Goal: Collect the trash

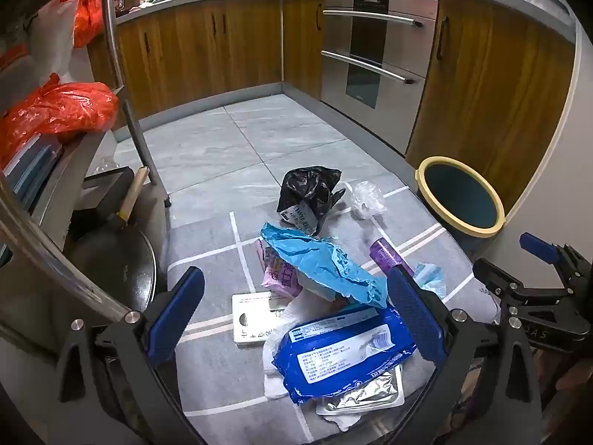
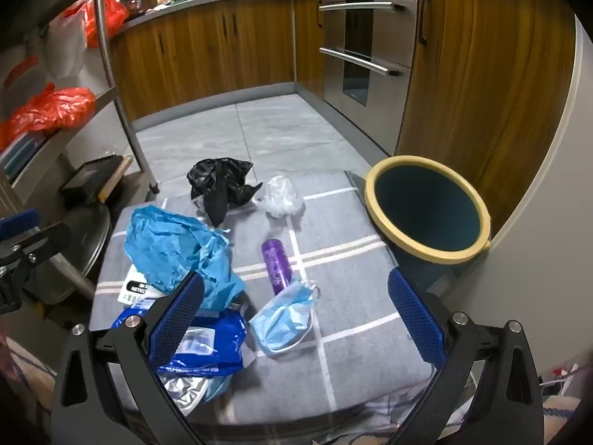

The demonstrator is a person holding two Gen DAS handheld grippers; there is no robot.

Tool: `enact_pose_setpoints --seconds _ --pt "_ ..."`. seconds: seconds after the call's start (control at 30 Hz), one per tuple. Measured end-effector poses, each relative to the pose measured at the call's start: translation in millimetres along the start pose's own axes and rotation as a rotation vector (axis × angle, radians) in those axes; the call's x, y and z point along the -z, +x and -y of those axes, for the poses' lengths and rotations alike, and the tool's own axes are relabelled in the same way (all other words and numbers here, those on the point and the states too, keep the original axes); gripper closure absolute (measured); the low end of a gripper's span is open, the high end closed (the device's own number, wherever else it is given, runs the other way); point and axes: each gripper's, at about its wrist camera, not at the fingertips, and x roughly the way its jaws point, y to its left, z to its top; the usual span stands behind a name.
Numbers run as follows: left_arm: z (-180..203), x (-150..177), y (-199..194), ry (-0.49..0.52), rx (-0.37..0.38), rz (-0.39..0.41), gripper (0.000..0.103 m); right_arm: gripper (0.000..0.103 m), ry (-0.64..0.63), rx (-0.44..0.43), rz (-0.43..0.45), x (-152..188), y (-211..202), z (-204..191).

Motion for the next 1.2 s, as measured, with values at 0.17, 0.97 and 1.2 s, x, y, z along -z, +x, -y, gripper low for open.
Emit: enact_pose_setpoints --seconds 0.17,0.97,1.2 --pt "-1.2 -0.5 -0.7 -0.005 0.005 0.004 0.006 0.004 -0.004 -0.005 -0.002 -0.2 -1.9 -2.4" --pt "-1.7 6.3 -0.9 -0.008 0.001 -0.007 0.006 0.004 -0.025 0.011 0.011 0.0 -2.4 -5.6" --pt "-1.0 5.9 -0.7 -0.009 0.000 -0.008 0.006 0.004 -0.026 0.012 0.011 0.3 -2.5 -6.4"
